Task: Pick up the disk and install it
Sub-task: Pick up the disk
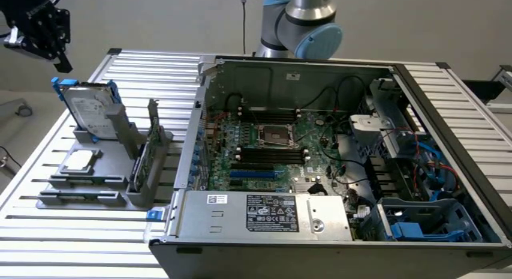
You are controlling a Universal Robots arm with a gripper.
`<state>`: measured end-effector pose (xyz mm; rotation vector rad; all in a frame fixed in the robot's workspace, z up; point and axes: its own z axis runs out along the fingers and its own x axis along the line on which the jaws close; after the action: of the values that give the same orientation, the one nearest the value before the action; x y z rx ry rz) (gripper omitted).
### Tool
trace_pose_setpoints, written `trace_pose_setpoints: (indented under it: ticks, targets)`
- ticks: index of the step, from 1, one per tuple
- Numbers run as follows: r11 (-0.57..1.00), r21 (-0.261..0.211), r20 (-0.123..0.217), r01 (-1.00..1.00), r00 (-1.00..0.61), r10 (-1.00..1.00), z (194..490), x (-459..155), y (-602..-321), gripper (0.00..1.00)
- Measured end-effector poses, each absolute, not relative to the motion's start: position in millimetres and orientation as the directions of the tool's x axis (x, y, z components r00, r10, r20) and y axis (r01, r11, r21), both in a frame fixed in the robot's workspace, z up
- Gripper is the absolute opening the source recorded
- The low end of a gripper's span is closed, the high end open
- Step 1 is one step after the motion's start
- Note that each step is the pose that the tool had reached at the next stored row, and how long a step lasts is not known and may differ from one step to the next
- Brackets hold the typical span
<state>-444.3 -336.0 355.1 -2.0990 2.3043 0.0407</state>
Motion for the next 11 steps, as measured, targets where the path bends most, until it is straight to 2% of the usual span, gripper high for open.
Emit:
trace_pose_setpoints:
  ticks: [11]
  targets:
    - [-0.001, -0.002, -0.025, -1.0, 0.001, -1.0, 352.0, -446.3, -325.8, 0.11]
